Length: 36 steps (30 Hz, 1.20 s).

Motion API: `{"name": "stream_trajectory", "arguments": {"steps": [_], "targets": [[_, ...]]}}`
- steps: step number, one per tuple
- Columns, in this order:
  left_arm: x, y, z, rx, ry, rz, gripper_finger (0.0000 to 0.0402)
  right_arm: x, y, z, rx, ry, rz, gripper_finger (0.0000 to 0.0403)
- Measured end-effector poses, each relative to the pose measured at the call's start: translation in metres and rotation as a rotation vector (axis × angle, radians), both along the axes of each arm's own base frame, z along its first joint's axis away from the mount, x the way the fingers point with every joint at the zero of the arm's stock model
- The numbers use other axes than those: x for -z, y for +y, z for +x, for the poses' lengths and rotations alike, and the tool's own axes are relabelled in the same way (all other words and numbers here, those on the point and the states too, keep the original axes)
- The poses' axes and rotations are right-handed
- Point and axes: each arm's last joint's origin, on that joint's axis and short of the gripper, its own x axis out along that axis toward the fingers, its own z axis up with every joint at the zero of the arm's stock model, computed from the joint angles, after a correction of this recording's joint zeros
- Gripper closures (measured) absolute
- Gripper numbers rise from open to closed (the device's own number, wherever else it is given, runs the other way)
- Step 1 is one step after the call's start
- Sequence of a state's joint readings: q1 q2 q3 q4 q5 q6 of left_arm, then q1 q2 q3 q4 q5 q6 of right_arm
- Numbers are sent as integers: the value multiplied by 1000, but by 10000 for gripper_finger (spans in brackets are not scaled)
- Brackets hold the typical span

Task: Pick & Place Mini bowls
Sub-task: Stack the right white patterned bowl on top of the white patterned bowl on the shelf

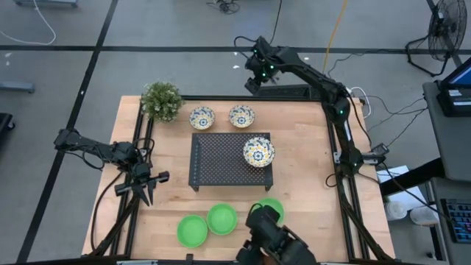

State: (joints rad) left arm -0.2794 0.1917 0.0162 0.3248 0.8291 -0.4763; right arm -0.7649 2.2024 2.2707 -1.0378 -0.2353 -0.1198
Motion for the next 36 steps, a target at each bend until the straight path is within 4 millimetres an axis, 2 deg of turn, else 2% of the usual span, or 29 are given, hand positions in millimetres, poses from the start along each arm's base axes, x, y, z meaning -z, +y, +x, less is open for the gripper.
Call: {"name": "stream_trajectory", "arguments": {"steps": [4, 8, 16, 20, 24, 28, 32, 36], "targets": [[0, 0, 0, 0, 0, 0, 355, 9, 8, 4, -28, 43, -20, 201], [0, 0, 0, 0, 0, 0, 355, 36, 21, 12, -56, 123, 37, 200], [0, 0, 0, 0, 0, 0, 355, 74, 43, 27, -133, 174, 34, 199], [0, 0, 0, 0, -1, 0, 355, 76, 46, 28, -118, 193, -16, 198], [0, 0, 0, 0, -1, 0, 355, 92, 49, 27, -127, 227, 3, 199], [0, 0, 0, 0, -1, 0, 355, 96, 54, 27, -136, 231, 7, 197], [0, 0, 0, 0, -1, 0, 355, 108, 58, 27, -149, 247, 15, 200], [0, 0, 0, 0, -1, 0, 355, 109, 59, 28, -153, 241, 10, 205]]}}
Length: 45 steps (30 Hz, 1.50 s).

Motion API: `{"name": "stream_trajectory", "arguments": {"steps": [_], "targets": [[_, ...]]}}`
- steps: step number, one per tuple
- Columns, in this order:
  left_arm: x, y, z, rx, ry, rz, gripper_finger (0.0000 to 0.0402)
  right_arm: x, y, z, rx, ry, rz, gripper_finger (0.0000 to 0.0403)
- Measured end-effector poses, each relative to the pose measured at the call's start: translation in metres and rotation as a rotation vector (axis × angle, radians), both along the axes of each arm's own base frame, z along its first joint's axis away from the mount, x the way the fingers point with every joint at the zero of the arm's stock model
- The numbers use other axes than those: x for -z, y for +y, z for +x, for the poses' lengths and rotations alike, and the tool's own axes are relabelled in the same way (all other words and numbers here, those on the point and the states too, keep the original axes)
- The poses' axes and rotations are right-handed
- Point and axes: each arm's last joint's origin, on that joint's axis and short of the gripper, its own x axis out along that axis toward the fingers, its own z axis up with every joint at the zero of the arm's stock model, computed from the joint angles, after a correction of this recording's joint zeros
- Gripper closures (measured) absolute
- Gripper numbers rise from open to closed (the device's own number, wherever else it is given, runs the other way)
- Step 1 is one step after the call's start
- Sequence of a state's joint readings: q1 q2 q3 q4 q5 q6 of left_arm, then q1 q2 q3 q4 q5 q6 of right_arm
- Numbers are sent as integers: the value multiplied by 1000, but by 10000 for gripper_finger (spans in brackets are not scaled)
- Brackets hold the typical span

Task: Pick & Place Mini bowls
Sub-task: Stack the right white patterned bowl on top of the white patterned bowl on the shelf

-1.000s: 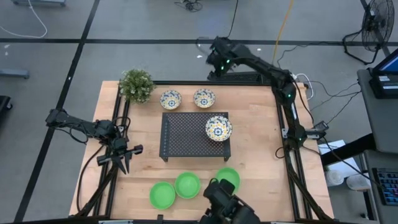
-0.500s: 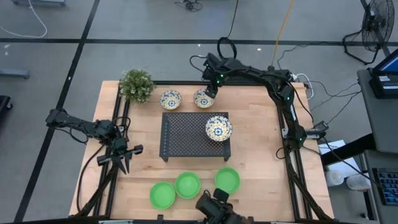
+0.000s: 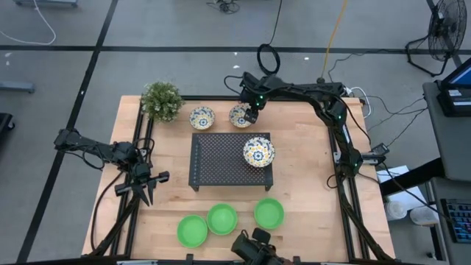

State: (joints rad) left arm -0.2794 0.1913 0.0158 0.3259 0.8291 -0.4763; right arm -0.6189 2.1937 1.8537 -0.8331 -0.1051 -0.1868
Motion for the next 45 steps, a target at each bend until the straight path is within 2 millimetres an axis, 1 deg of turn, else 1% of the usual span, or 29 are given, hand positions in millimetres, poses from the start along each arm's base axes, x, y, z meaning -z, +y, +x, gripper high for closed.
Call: {"name": "stream_trajectory", "arguments": {"steps": [5, 8, 18, 26, 33, 38, 45], "targets": [[0, 0, 0, 0, 1, 0, 355, 3, -1, 0, 16, -12, -3, 216], [0, 0, 0, 0, 0, 0, 355, 2, -2, 1, 33, -27, -6, 231], [0, 0, 0, 0, 1, 0, 355, 1, -4, 4, 41, -60, -24, 298], [0, 0, 0, 0, 0, 0, 355, 1, -4, 4, 38, -58, -25, 336], [0, 0, 0, 0, 0, 0, 355, -2, -3, 4, 14, -68, -21, 392], [0, 0, 0, 0, 0, 0, 355, -1, -3, 3, 7, -58, -19, 391], [0, 0, 0, 0, 0, 0, 355, 0, 0, -2, -7, 4, 4, 397]]}}
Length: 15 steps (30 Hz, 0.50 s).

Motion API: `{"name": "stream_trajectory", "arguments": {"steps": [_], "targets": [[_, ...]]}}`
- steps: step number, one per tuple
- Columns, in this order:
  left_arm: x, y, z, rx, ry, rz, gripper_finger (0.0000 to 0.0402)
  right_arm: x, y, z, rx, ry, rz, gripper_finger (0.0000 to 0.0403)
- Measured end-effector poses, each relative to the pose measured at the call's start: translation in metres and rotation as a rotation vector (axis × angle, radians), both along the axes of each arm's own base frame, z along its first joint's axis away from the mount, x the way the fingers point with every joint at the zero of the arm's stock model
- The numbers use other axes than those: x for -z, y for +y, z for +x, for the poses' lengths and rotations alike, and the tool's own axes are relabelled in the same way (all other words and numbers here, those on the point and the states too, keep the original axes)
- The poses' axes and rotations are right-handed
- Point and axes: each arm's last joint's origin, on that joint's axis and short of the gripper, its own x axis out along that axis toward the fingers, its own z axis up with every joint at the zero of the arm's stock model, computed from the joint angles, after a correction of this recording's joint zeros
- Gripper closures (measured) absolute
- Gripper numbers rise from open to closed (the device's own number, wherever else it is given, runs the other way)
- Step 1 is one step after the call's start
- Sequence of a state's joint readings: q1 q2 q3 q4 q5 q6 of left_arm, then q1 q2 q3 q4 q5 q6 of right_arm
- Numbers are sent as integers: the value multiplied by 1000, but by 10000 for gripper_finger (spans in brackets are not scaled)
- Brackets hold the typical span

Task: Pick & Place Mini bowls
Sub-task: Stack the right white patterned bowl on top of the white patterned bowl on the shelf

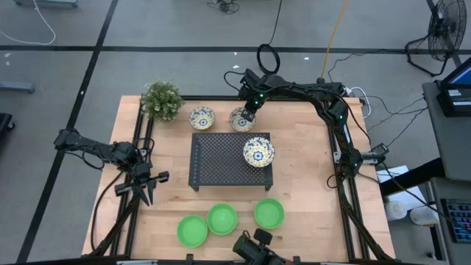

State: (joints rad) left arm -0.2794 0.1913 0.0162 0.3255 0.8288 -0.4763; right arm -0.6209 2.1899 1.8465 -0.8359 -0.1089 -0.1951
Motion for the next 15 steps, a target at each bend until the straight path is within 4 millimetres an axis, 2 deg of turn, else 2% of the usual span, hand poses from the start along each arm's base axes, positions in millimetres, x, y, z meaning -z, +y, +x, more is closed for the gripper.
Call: {"name": "stream_trajectory", "arguments": {"steps": [10, 15], "targets": [[0, 0, 0, 0, 0, 0, 355, 0, 7, -11, 4, 94, 76, 397], [0, 0, 0, 0, 0, 0, 355, -12, 8, -23, 40, 83, 74, 399]]}}
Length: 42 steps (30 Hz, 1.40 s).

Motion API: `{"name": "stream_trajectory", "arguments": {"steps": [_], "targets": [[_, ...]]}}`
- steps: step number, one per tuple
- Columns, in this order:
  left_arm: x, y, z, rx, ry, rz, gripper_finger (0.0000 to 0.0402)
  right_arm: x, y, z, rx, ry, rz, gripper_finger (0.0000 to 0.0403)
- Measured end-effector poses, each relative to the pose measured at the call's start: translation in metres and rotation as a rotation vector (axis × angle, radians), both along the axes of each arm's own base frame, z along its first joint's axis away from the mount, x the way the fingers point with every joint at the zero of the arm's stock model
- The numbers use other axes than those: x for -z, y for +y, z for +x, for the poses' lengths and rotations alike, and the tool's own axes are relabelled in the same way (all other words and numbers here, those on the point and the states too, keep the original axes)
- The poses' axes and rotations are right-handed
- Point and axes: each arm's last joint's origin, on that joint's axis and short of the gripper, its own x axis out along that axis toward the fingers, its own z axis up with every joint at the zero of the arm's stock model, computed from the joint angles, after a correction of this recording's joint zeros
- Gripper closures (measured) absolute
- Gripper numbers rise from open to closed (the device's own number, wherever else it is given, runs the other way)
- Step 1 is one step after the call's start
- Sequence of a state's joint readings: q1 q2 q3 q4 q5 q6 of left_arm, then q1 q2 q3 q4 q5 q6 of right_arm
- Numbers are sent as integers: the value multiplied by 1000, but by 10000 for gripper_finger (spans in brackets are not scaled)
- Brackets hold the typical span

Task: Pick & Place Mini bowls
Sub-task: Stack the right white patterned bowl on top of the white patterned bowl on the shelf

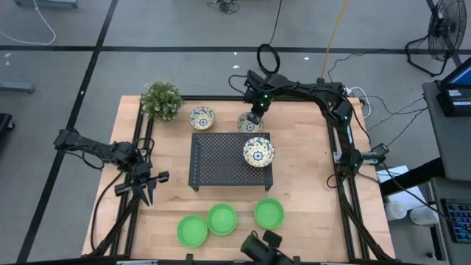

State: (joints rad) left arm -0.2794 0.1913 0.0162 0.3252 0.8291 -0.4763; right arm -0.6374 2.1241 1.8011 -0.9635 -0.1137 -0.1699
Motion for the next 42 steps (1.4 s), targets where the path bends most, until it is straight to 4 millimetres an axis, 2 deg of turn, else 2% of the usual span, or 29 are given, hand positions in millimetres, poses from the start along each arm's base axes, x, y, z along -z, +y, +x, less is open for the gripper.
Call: {"name": "stream_trajectory", "arguments": {"steps": [5, 17, 28, 33, 38, 42], "targets": [[0, 0, 0, 0, 0, 0, 355, -4, 8, -25, 55, -51, -6, 403], [0, 0, 0, 0, 0, 0, 355, -12, 67, -109, 226, -52, -127, 402], [0, 0, 0, 0, 0, 0, 355, 10, 124, -183, 401, -89, -109, 402], [0, 0, 0, 0, 0, 0, 355, 18, 143, -205, 467, -111, -94, 402], [0, 0, 0, 0, 0, 0, 355, 22, 152, -219, 519, -157, -148, 402], [0, 0, 0, -1, 0, 0, 355, 21, 165, -225, 501, -174, -64, 402]]}}
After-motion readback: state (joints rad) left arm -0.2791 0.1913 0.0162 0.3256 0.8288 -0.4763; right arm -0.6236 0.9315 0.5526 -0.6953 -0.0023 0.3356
